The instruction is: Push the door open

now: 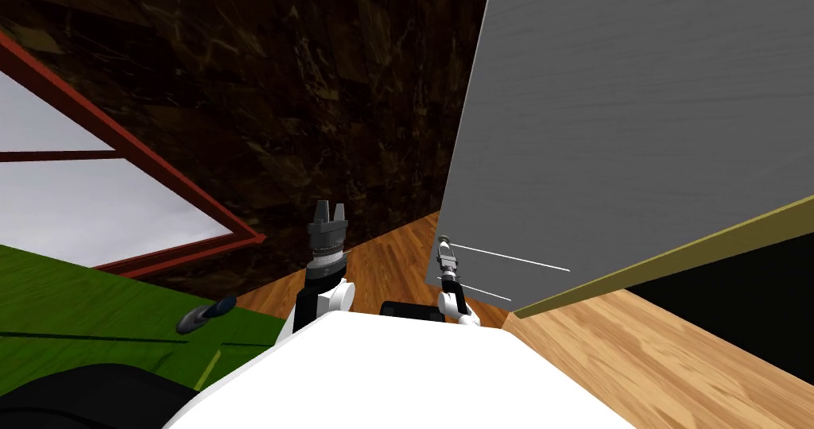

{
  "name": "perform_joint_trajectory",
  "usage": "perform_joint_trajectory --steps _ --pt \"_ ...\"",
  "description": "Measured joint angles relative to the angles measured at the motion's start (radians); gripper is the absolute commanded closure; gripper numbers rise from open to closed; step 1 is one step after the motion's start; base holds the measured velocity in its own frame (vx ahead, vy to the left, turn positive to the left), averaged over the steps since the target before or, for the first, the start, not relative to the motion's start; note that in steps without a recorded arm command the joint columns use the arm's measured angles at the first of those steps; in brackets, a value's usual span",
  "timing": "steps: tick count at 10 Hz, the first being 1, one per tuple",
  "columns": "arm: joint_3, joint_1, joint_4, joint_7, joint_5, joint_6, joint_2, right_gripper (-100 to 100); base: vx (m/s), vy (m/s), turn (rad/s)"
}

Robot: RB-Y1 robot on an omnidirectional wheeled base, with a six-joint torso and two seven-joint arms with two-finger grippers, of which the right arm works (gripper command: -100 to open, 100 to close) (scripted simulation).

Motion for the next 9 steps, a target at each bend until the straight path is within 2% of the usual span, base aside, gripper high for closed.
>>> perform_joint_trajectory --steps 1,2,4,7,8,9 --pt "-0.009 0.012 -0.017 0.004 -0.005 0.001 0.006 100 0.215 0.085 -0.098" --pt "-0.021 -0.008 0.015 0.0 -0.011 -0.012 0.008 100 0.198 0.069 -0.058" --pt "-0.034 -0.01 0.012 0.002 -0.017 -0.018 0.013 100 0.103 0.033 -0.018" --pt "-0.052 -0.005 0.013 0.01 -0.032 -0.009 -0.005 100 0.202 0.058 -0.052" --pt "-0.062 -0.012 0.018 0.011 -0.039 -0.009 -0.013 100 0.203 0.073 -0.059" --pt "-0.071 0.005 -0.013 0.018 -0.044 -0.001 -0.018 100 0.203 0.058 -0.081"
